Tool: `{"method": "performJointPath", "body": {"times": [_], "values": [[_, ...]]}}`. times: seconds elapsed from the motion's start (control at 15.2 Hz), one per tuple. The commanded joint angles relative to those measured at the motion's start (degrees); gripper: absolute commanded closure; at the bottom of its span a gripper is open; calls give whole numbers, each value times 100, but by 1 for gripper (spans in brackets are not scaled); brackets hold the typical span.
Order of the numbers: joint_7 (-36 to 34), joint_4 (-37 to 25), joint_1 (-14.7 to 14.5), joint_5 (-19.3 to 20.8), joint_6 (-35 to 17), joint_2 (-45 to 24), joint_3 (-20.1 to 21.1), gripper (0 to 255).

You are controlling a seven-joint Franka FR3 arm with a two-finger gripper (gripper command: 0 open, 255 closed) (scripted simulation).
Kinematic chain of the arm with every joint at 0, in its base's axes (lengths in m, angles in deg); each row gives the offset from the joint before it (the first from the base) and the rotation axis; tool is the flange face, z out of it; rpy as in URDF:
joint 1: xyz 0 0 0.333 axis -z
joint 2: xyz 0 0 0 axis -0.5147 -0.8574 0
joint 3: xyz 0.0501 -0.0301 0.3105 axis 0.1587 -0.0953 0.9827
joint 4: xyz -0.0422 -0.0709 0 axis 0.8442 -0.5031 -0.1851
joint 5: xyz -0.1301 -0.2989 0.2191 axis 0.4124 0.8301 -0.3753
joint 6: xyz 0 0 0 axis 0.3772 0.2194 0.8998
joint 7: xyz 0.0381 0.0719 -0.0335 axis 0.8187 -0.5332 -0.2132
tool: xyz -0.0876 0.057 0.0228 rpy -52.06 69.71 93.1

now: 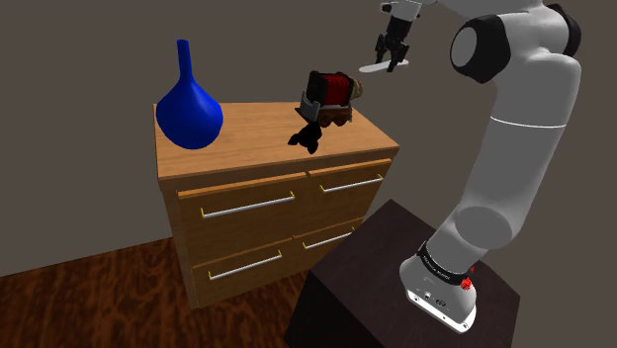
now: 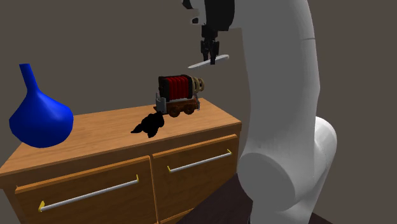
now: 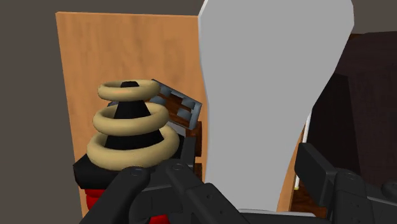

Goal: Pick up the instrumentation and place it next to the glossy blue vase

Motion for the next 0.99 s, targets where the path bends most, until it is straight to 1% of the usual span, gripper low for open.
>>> {"method": "performJointPath", "body": {"times": [0.0,0.53,0.73,0.92], "values": [[3,-222,43,-27,186,-41,-2,255],[55,-1378,377,-269,1014,-408,9,255],[72,-1948,580,-412,1384,-620,29,255],[76,-2672,870,-609,1824,-908,72,255]]}}
